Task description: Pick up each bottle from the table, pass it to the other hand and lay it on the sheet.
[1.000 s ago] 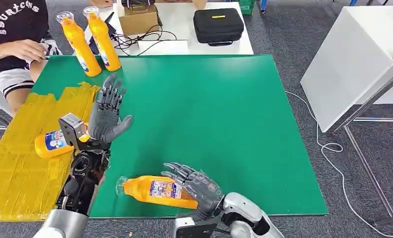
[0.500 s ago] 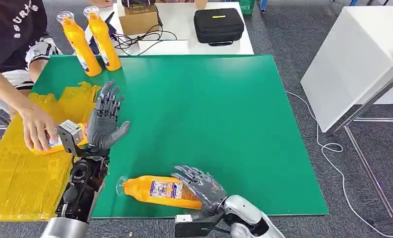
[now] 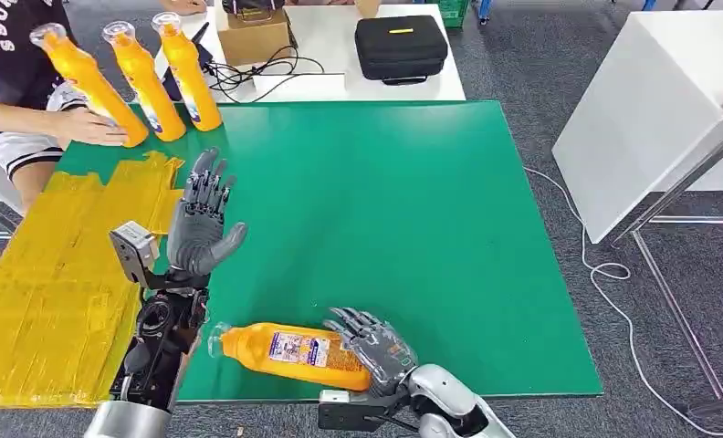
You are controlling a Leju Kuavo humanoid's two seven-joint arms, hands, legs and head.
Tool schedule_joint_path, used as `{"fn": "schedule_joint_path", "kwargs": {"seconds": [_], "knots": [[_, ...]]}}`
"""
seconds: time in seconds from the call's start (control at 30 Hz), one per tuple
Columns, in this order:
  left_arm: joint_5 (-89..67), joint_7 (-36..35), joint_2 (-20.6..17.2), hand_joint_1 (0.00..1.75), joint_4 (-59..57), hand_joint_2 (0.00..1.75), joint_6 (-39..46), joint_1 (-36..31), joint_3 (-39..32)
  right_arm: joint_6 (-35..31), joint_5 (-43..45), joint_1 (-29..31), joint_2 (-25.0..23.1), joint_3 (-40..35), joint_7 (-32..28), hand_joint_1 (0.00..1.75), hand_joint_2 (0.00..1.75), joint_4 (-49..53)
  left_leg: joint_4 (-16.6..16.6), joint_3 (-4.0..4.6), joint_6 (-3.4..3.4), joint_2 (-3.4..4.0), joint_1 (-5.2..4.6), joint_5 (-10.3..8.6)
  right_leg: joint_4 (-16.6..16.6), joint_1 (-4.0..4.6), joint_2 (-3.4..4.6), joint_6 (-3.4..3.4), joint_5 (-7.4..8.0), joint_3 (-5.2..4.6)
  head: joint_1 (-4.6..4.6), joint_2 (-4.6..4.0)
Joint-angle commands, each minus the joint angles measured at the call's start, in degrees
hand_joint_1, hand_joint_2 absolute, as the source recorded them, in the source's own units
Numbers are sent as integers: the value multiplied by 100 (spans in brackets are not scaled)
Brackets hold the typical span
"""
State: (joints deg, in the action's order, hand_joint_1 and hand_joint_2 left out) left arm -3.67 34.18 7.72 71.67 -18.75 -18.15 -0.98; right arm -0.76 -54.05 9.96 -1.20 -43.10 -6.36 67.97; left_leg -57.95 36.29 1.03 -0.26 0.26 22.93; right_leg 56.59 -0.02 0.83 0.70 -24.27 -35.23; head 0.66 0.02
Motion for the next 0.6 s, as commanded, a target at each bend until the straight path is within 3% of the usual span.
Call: {"fn": "schedule_joint_path", "kwargs": {"seconds": [0.03,0.07,0.5,0.53,0.6], "knots": [[-22,-47,183,0,-255,175,-68,-210,-50,74,-109,29,-195,212,281,35,175,-1092,9,-30,-3,-9,3,4,-12,4,-15,2,-7,34,-2,0],[-21,-45,196,0,-298,175,-54,-240,-35,44,-182,71,-236,209,308,140,175,-1199,11,-47,-5,-12,4,10,-15,5,-21,3,-13,53,-2,0],[-18,-45,202,0,-301,175,-55,-242,-31,46,-182,75,-243,214,308,145,175,-1213,20,-106,-15,-11,9,17,-26,13,-17,1,-7,102,0,0],[9,-38,196,0,-309,175,-71,-249,-39,61,-191,99,-271,222,310,169,175,-1246,14,-103,-13,-4,8,17,-17,11,-4,-2,-5,97,0,0],[32,-31,208,0,-291,175,-70,-244,-37,65,-249,155,-307,245,321,173,175,-1362,14,-105,-14,-3,9,16,-18,12,-4,-2,-5,98,-2,0]]}}
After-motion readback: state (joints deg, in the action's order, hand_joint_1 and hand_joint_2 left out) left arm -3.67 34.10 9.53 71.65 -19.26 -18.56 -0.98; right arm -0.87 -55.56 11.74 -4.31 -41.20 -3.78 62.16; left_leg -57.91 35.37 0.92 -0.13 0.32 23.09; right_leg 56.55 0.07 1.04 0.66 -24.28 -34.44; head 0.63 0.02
